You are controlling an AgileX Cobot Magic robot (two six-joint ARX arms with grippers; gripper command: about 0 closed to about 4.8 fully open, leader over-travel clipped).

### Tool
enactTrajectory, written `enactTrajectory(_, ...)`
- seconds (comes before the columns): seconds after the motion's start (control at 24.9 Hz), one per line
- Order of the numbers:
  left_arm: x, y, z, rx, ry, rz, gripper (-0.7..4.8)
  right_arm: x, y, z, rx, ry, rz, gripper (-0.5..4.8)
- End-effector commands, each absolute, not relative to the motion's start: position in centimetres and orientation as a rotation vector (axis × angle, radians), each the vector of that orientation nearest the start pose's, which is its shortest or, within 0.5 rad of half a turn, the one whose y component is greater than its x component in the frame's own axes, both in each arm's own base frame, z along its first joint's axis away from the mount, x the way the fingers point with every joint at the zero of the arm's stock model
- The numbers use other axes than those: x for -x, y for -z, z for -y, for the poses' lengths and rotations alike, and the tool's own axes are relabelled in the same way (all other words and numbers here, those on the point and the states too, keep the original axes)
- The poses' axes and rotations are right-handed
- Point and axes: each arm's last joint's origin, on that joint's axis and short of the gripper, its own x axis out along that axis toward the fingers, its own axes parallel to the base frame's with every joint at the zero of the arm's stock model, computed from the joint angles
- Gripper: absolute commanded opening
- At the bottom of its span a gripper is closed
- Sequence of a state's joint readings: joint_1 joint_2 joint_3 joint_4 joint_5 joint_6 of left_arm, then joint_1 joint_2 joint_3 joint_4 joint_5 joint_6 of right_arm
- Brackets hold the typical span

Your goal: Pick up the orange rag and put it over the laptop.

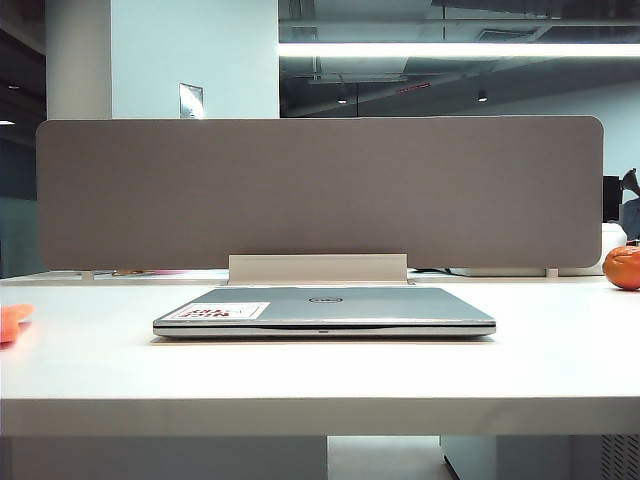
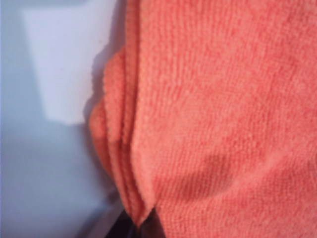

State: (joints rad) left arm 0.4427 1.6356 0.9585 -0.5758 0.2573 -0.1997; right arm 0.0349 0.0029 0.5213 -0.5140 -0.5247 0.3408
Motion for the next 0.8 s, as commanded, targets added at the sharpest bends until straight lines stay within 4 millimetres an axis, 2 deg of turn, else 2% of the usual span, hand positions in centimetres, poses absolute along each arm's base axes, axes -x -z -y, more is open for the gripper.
enactTrajectory(0.04, -27.2, -17.1, -11.7, 0.672, -0.156, -1.136, -0.06, -3.0, -28.1, -1.6, -0.324, -0.560, -0.067, -0.05)
enactTrajectory(0.24, -27.8, -18.8, -10.4, 0.741, 0.013, -1.036, -0.06, -3.0, -28.1, -1.6, -0.324, -0.560, -0.067, -0.05)
enactTrajectory(0.48, -29.4, -22.5, -8.1, 0.738, 0.182, -0.939, -0.06, -3.0, -28.1, -1.6, -0.324, -0.560, -0.067, -0.05)
enactTrajectory(0.64, -30.6, -25.5, -6.4, 0.702, 0.268, -0.871, -0.06, -3.0, -28.1, -1.6, -0.324, -0.560, -0.067, -0.05)
enactTrajectory(0.68, -31.3, -27.1, -5.3, 0.681, 0.306, -0.825, -0.06, -3.0, -28.1, -1.6, -0.324, -0.560, -0.067, -0.05)
enactTrajectory(0.8, -32.4, -29.9, -3.0, 0.651, 0.385, -0.762, -0.06, -3.0, -28.1, -1.6, -0.324, -0.560, -0.067, -0.05)
